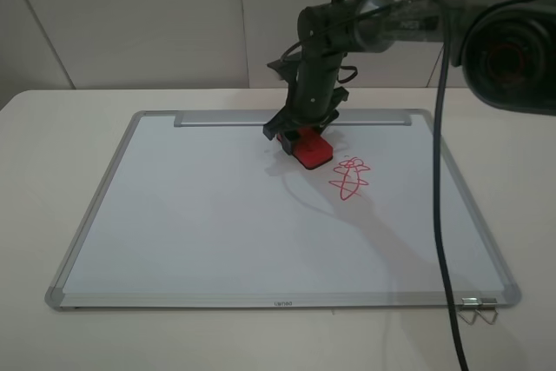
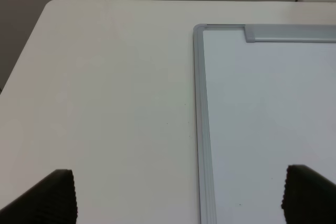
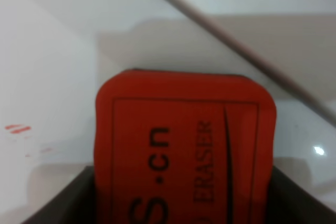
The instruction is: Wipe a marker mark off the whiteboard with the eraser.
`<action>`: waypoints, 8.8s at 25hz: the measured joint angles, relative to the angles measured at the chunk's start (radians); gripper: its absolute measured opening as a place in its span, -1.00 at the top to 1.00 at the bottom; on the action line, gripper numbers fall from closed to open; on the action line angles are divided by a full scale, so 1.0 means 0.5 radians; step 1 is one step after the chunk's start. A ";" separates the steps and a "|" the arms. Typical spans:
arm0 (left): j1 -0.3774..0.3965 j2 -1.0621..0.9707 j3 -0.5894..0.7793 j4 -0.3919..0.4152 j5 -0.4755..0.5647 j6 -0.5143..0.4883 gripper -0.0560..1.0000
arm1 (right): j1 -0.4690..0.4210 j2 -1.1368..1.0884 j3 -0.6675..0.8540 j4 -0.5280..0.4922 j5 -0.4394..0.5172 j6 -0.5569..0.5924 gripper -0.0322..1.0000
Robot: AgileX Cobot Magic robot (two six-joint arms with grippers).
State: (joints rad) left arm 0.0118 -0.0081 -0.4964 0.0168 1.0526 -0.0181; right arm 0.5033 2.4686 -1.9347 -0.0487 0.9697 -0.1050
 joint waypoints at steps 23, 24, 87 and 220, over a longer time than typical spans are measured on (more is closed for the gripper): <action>0.000 0.000 0.000 0.000 0.000 0.000 -0.58 | 0.614 0.006 0.000 0.073 -0.035 -0.026 -0.03; 0.000 0.000 0.000 0.000 0.000 0.000 -0.58 | 0.612 0.006 0.000 0.073 -0.035 -0.026 -0.03; 0.000 0.000 0.000 0.000 0.000 0.000 -0.58 | 0.407 -0.369 0.221 -0.002 0.342 0.599 -0.03; 0.000 0.000 0.000 0.000 0.000 0.000 -0.58 | -0.861 -4.942 2.836 0.115 0.171 0.373 -0.54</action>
State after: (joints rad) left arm 0.0118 -0.0081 -0.4964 0.0168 1.0528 -0.0181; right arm 0.0730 -0.0026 -0.5169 0.0087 1.0551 0.0816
